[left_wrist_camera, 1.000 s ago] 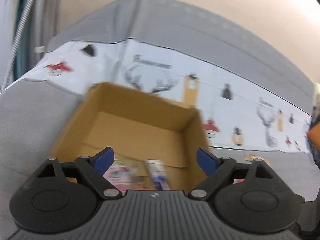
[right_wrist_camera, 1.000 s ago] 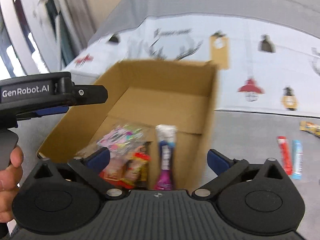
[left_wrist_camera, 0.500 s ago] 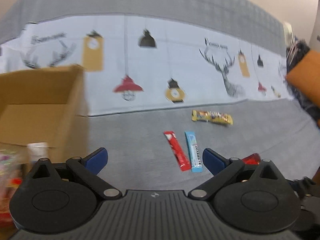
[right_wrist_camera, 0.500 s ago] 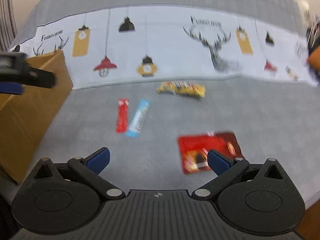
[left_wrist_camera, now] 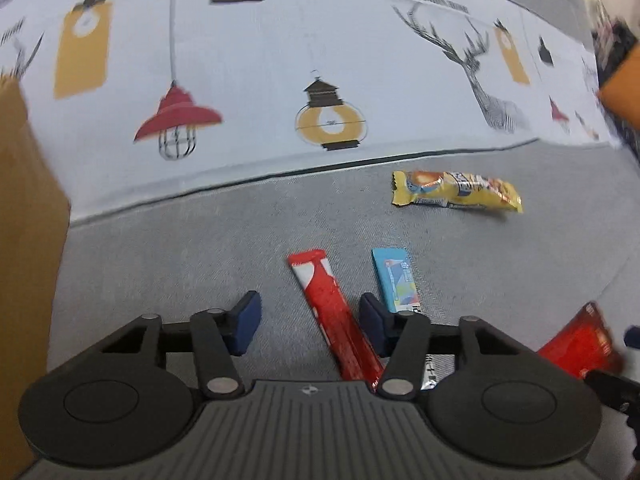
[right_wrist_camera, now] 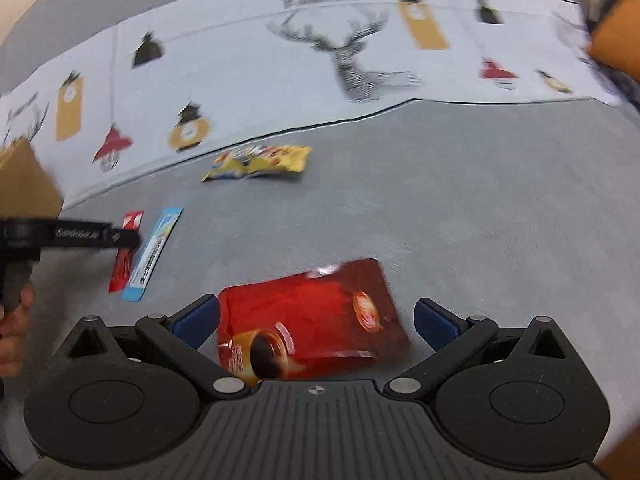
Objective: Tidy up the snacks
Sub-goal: 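Grasp the red stick snack with the left tool while the right tool grasps the dark red pouch, then carry both snacks over the box and open both tools to drop them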
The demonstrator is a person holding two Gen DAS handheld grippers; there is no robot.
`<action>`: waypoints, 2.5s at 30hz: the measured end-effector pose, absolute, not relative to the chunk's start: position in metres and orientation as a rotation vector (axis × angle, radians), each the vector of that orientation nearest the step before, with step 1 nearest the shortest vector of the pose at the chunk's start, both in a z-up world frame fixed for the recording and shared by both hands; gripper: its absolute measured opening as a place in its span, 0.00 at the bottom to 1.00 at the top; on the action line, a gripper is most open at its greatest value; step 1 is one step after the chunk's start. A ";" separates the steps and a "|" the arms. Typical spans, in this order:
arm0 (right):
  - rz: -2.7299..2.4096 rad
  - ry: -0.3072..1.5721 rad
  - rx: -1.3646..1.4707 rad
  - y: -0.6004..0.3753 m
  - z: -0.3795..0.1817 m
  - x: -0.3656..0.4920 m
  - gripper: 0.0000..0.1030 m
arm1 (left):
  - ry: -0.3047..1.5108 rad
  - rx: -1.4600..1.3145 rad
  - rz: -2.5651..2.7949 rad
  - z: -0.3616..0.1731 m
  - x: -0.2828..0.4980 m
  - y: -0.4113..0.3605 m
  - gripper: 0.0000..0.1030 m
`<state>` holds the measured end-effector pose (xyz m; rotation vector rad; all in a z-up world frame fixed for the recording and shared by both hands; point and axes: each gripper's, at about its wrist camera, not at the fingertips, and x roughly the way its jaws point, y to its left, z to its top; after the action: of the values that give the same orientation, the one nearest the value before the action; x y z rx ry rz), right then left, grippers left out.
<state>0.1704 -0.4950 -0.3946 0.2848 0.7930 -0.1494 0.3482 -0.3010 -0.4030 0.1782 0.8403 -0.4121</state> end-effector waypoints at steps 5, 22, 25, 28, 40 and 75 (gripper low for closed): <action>-0.066 0.834 0.065 -0.472 -0.418 0.183 1.00 | 0.844 0.214 -0.425 -0.402 0.344 -0.299 0.19; -0.095 0.804 -0.002 -0.446 -0.397 0.177 0.00 | 0.916 0.133 -0.425 -0.384 0.290 -0.235 0.15; -0.109 0.801 -0.002 -0.447 -0.393 0.170 0.00 | 0.887 0.129 -0.430 -0.373 0.288 -0.232 0.15; -0.083 0.754 -0.016 -0.446 -0.385 0.159 0.04 | 0.881 0.120 -0.459 -0.368 0.286 -0.232 0.15; -0.204 0.809 0.486 -0.502 -0.405 0.172 0.92 | 0.943 0.119 -0.439 -0.392 0.302 -0.234 0.15; -0.034 0.577 0.233 -0.367 -0.271 0.163 0.47 | 0.681 0.045 -0.466 -0.243 0.235 -0.169 0.15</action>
<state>0.1628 -0.3670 -0.2713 0.2334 0.5772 -0.0342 0.2351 -0.1687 -0.2435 0.0455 0.6811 -0.4655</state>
